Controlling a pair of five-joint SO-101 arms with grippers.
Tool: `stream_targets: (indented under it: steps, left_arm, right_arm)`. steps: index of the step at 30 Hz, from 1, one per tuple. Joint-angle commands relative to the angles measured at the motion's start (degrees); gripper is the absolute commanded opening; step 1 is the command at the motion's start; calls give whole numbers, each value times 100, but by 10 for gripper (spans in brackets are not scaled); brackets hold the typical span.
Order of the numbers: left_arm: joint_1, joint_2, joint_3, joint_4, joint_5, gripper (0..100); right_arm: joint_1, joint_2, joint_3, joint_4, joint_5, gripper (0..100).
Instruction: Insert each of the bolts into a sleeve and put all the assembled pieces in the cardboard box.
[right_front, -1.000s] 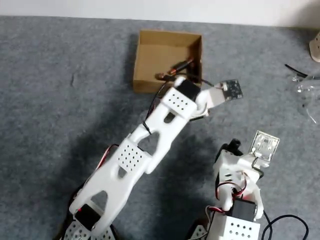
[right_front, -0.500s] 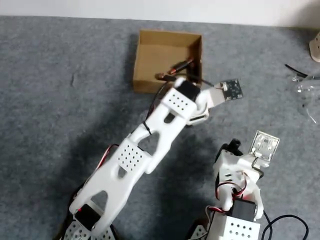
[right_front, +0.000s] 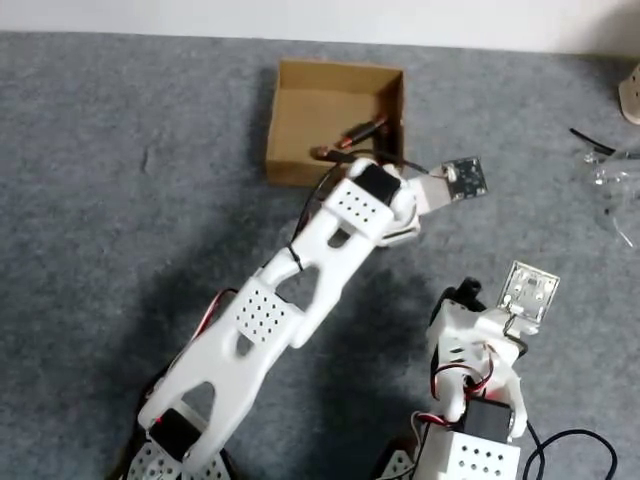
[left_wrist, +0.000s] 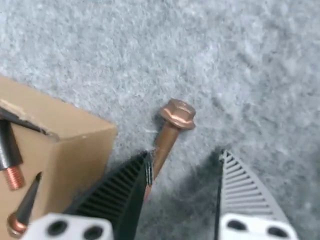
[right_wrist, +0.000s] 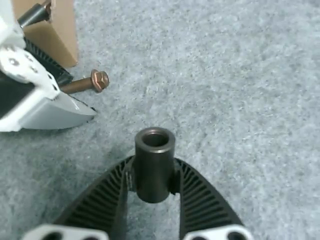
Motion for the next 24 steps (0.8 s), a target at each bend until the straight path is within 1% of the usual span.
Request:
stream_targets:
  steps: [1, 15, 17, 21, 22, 24]
  left_arm:
    - [-84, 92, -22, -53, 0, 207]
    - [-189, 171, 4, 26, 0, 202]
    - [-180, 154, -22, 176, -18, 173]
    - [-127, 145, -31, 492, -396, 19]
    - [-127, 136, -31, 545, -396, 0]
    - [-110, 136, -92, 633, -404, 20]
  right_arm:
    - [48, -75, -75, -189, 62, 4]
    - [40, -75, -75, -189, 62, 4]
    - [40, -75, -75, -198, 62, 4]
    - [40, -75, -75, -198, 62, 4]
    - [40, -75, -75, -198, 62, 4]
    - [40, -75, -75, -198, 62, 4]
